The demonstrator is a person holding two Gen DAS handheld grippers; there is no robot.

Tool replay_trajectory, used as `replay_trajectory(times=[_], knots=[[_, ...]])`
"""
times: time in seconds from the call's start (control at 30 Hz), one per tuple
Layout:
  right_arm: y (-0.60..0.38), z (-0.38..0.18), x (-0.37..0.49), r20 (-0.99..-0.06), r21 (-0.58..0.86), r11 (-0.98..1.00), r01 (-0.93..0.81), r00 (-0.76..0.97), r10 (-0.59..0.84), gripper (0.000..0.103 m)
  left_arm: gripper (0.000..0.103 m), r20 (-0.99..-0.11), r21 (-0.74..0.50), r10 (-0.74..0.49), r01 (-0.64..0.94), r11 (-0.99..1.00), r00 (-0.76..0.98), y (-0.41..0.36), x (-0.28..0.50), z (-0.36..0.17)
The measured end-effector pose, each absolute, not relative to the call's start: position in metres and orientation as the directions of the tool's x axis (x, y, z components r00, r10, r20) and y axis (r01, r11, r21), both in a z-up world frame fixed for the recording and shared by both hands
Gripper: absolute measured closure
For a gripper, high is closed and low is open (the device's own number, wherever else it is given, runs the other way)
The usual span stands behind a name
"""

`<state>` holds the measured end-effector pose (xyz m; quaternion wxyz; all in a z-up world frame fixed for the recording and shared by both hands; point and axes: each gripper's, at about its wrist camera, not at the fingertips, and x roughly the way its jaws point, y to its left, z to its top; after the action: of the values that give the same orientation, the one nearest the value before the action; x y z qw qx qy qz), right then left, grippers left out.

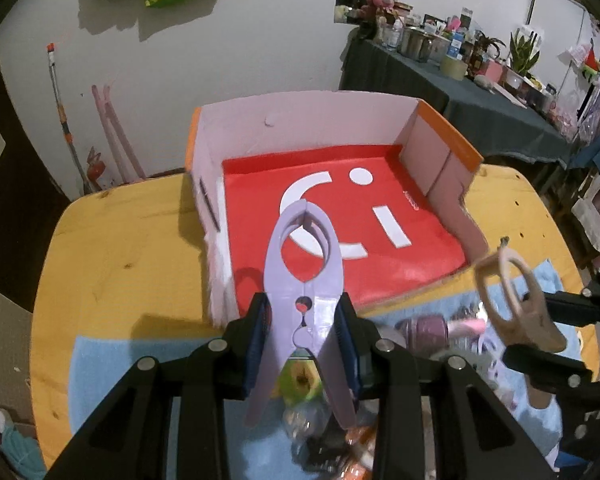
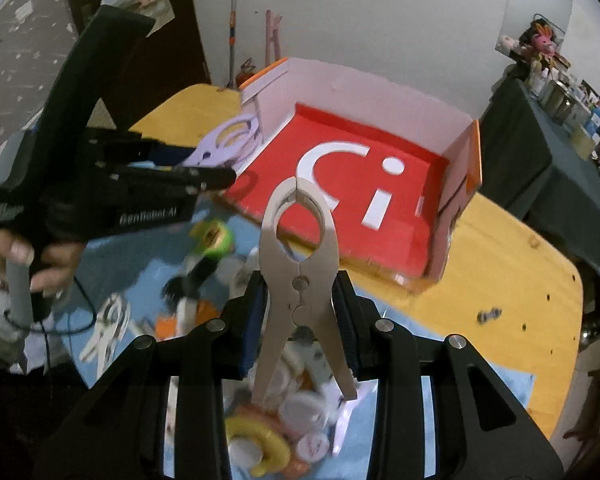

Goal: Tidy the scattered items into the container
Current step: 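Carry the lavender clip with the left tool while the right tool carries the beige clip into the box, then lower both clips onto the red box floor and open both tools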

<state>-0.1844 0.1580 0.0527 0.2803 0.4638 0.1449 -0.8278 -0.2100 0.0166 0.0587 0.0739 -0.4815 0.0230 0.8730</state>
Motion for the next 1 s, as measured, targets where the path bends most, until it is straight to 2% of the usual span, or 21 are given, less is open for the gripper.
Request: replay_trajectory(times=[0.5, 1.0], knots=[[0.153, 0.013, -0.315, -0.897, 0.069, -0.896, 0.438, -0.367, -0.248, 0.071, 0.067, -0.878, -0.034, 0.085, -0.115, -0.993, -0.471, 0.04, -0.296, 0.032], [0.15, -0.039, -0.352, -0.938, 0.072, -0.92, 0.385, -0.287, -0.194, 0.071, 0.067, -0.919, -0.018, 0.045, -0.073, -0.997, -0.392, 0.037, -0.323, -0.013]])
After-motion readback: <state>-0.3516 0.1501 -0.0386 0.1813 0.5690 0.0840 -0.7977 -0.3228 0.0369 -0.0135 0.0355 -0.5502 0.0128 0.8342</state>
